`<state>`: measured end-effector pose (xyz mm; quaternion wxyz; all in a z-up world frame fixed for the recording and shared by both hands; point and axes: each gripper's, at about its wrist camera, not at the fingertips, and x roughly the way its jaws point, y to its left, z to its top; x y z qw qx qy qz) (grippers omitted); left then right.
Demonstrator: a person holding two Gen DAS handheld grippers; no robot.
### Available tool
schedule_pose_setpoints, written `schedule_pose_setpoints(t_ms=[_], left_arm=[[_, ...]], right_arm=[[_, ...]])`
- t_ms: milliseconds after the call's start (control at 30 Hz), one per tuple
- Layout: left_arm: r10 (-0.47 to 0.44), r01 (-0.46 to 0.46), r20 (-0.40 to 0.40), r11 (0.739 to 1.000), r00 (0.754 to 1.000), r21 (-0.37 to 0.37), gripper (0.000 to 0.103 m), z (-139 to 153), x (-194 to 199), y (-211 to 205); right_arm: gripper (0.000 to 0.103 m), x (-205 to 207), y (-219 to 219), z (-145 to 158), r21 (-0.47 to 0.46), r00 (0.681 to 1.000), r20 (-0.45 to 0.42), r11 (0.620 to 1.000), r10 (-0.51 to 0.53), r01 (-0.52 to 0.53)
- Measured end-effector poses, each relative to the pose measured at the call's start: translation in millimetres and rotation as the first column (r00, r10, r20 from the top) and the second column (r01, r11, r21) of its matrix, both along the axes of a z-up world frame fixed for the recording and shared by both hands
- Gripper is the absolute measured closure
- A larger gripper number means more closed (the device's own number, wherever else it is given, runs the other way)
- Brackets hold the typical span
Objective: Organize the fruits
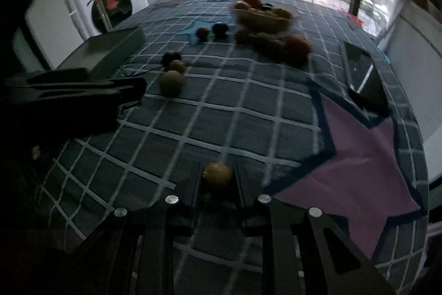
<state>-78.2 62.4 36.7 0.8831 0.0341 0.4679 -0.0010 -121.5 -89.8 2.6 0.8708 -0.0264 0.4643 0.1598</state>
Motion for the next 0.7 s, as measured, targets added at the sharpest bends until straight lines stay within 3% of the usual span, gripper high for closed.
schedule_pose_setpoints(t_ms=[200,233,300,333,367,433,467,600,700], left_arm=[[0.027,-0.027,-0.051,1.0,0.998,0.007,0.022,-23,25,-13],[0.034,-0.034,-0.06,0.999,0.998,0.005,0.031,-26,27,-14],[0.048,-0.05,-0.064,0.998,0.997,-0.03,0.035,-27,30,-12],[0.049,-0.051,-0.067,0.998,0.997,-0.042,0.043,-28,30,-11],[0.044,-0.049,-0.065,0.996,0.997,-0.077,0.057,-27,29,-8],[0.046,-0.049,-0.054,0.996,0.997,-0.073,0.073,-26,28,-7],[0.041,-0.045,-0.055,0.996,0.998,-0.077,0.076,-25,27,-5],[0.047,-0.053,-0.044,0.99,0.998,-0.132,0.076,-17,16,11],[0.052,-0.05,0.008,0.987,0.999,-0.155,0.076,3,0,29]], right_arm=[[0.079,-2,-20,0,0.022,0.999,-0.009,0.999,-0.033,0.034],[0.079,-2,-22,0,0.026,0.999,-0.011,0.999,-0.037,0.037],[0.079,-1,-24,0,0.03,0.999,-0.015,0.999,-0.041,0.041],[0.079,-1,-25,-1,0.032,0.999,-0.017,0.999,-0.042,0.042],[0.079,0,-25,0,0.036,0.999,-0.02,0.998,-0.043,0.043],[0.079,0,-25,1,0.041,0.999,-0.024,0.998,-0.043,0.044],[0.079,0,-24,2,0.043,0.999,-0.026,0.998,-0.043,0.044],[0.079,2,-20,8,0.051,0.999,-0.03,0.998,-0.036,0.038],[0.079,5,-12,13,0.059,0.999,-0.036,0.998,-0.022,0.024]])
